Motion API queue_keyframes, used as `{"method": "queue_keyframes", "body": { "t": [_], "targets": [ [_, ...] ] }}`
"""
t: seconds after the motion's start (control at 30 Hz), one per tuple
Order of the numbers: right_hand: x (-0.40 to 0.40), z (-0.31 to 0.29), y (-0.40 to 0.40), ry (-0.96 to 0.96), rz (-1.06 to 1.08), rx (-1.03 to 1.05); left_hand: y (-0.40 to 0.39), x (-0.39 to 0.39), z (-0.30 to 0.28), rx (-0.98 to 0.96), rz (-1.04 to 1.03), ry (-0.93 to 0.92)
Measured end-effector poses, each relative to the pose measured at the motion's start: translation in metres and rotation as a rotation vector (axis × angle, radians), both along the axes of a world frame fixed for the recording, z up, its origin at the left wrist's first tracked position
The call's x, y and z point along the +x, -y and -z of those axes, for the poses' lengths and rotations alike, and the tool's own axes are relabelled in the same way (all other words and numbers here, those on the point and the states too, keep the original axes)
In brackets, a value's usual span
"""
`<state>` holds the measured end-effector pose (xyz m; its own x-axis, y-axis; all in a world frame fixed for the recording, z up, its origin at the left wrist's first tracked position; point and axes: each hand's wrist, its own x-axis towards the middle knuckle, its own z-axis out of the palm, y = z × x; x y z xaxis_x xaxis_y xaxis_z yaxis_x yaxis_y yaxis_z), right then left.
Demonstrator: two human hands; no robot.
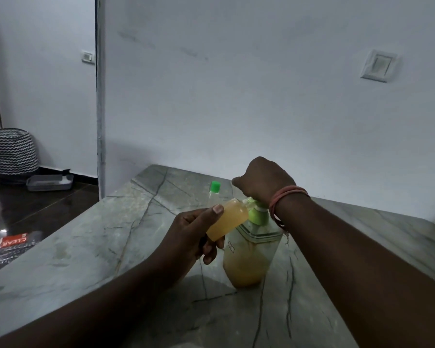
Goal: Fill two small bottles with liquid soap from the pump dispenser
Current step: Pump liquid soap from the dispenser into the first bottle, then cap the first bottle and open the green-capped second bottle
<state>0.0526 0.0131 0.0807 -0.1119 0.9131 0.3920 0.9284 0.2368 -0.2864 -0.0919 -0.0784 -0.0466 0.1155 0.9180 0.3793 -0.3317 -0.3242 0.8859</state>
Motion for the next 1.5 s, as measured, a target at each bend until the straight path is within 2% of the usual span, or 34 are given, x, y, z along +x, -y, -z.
{"method": "queue_keyframes", "body": {
  "t": [0.17,0.4,0.6,0.7,0.87,1.0,1.1,1.2,1.33,1.5],
  "targets": [
    [-0.003,-0.005,-0.005,0.073,-0.044,-0.084,-0.002,0.0,0.004,0.004,0.036,0.01],
    [0.001,0.003,-0.002,0.041,0.049,0.064,-0.009,-0.003,0.007,0.011,0.055,-0.006],
    [0.008,0.004,0.006,-0.284,0.056,0.041,-0.01,-0.01,0.005,-0.04,0.148,-0.01],
    [0.011,-0.003,0.011,-0.435,0.046,0.097,-0.011,-0.017,0.003,-0.019,0.208,-0.057],
    [0.008,-0.017,0.03,-0.656,-0.02,0.239,-0.017,-0.02,0.004,-0.047,0.223,0.03],
    [-0.001,0.0,0.064,-0.515,-0.019,0.536,-0.023,-0.026,0.008,-0.045,0.191,0.131],
    [-0.01,0.021,0.093,-0.419,-0.118,0.632,-0.029,-0.03,0.012,-0.05,0.106,0.152],
    [-0.021,0.034,0.107,-0.331,-0.214,0.612,-0.033,-0.03,0.011,-0.054,0.027,0.174],
    [-0.041,0.06,0.113,-0.339,-0.314,0.484,-0.033,-0.036,0.005,0.005,-0.043,0.189],
    [-0.05,0.106,0.109,-0.212,-0.329,0.358,-0.032,-0.04,0.005,-0.053,-0.16,0.154]
  ]
}}
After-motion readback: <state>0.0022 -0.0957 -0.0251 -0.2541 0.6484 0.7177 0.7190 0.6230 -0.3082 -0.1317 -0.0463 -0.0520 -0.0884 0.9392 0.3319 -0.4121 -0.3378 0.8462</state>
